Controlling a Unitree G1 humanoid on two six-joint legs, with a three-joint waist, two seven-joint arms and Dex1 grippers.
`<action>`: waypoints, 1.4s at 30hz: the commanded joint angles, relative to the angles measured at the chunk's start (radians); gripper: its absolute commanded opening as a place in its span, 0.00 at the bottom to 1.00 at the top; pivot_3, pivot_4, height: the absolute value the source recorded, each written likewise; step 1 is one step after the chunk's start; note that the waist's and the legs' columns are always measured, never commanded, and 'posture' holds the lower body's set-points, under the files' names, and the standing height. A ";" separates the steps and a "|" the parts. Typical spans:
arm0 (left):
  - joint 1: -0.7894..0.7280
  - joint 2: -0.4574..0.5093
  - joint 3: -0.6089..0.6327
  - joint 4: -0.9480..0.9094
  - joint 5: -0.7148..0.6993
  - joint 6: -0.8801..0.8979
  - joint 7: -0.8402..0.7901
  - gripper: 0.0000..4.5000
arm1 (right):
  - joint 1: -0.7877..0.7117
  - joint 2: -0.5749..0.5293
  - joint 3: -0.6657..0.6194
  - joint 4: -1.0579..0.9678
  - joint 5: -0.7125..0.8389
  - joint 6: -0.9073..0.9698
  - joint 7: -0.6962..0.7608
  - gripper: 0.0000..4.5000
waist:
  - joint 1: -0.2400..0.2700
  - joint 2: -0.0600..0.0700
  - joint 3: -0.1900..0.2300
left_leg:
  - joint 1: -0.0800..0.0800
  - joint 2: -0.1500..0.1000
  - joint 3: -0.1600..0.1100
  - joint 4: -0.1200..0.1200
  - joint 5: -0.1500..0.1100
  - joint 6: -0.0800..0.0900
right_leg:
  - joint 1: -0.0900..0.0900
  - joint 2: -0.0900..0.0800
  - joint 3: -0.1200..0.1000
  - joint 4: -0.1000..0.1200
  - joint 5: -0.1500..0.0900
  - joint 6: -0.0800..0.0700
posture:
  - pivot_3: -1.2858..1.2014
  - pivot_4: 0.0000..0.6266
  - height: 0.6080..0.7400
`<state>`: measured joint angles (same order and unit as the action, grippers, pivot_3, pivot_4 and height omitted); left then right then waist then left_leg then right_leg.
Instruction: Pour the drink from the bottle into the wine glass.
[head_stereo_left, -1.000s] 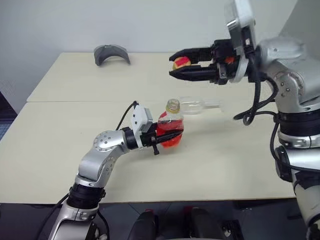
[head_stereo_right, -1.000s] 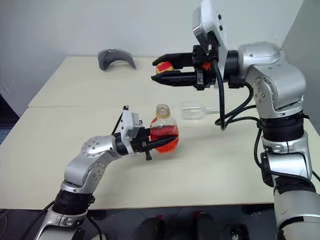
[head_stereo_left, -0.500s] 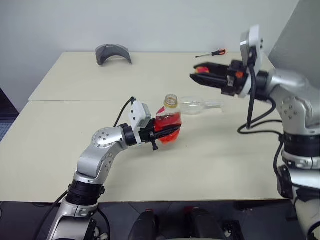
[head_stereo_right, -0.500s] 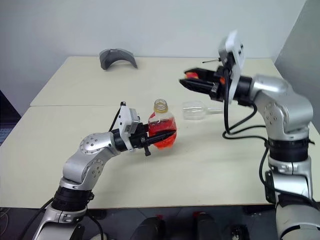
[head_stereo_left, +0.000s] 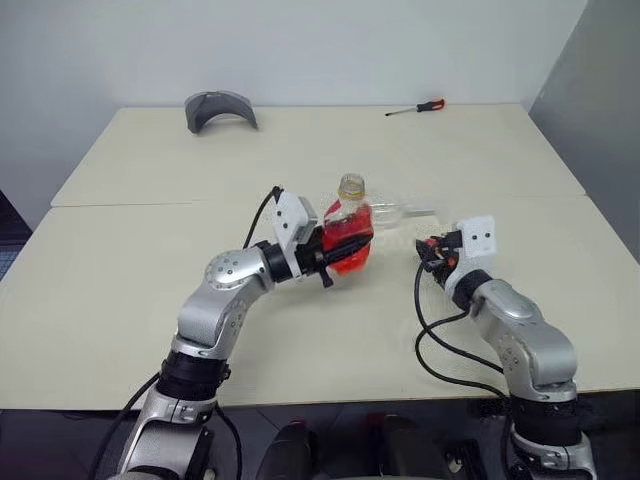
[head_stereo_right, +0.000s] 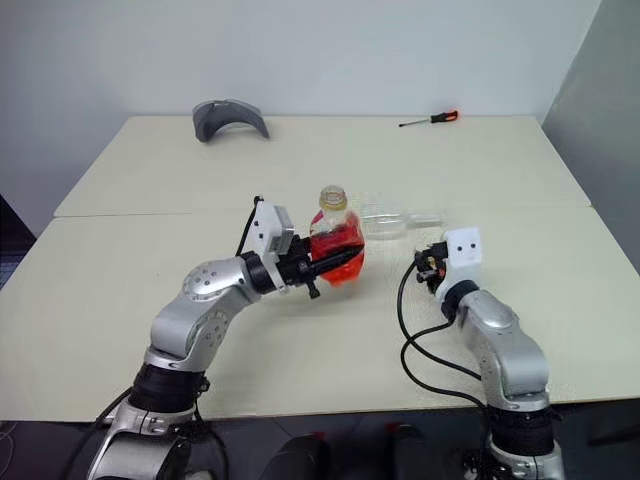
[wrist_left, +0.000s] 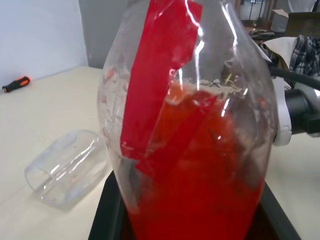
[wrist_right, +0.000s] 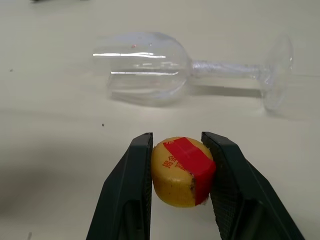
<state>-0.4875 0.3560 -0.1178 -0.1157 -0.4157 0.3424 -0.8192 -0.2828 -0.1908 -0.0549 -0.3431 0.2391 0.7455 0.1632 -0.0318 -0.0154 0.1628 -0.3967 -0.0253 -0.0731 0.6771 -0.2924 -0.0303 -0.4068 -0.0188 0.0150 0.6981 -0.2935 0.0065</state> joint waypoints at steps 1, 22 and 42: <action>-0.030 -0.001 0.004 0.003 0.010 -0.031 -0.016 0.25 | -0.027 0.016 0.005 0.052 -0.035 -0.082 -0.028 0.28 | 0.000 0.000 0.000 | 0.000 0.000 0.000 0.000 0.000 0.000 | 0.000 0.000 0.000 0.000 0.000 0.000 | 0.52 0.24 1.00; -0.004 0.001 0.016 -0.031 0.012 -0.025 -0.002 0.25 | -0.019 0.005 -0.028 0.098 -0.013 0.102 -0.057 0.79 | 0.003 0.000 0.000 | 0.000 0.000 0.000 0.001 -0.001 0.001 | 0.001 0.000 0.000 0.000 0.000 0.000 | 0.52 0.24 1.00; -0.064 -0.020 0.113 0.148 0.095 -0.099 0.166 0.25 | 0.001 -0.361 0.033 -0.349 0.207 0.038 0.423 1.00 | 0.002 -0.001 0.000 | 0.000 0.000 -0.001 0.000 -0.001 0.002 | 0.001 0.000 -0.001 -0.001 0.000 0.000 | 0.52 0.24 1.00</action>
<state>-0.5283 0.3415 -0.0462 0.0239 -0.3389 0.2920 -0.6909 -0.2625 -0.5364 -0.0421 -0.6590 0.4240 0.8511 0.5181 -0.0301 -0.0159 0.1627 -0.3965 -0.0255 -0.0741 0.6777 -0.2934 -0.0286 -0.4055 -0.0185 0.0140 0.6972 -0.2936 0.0068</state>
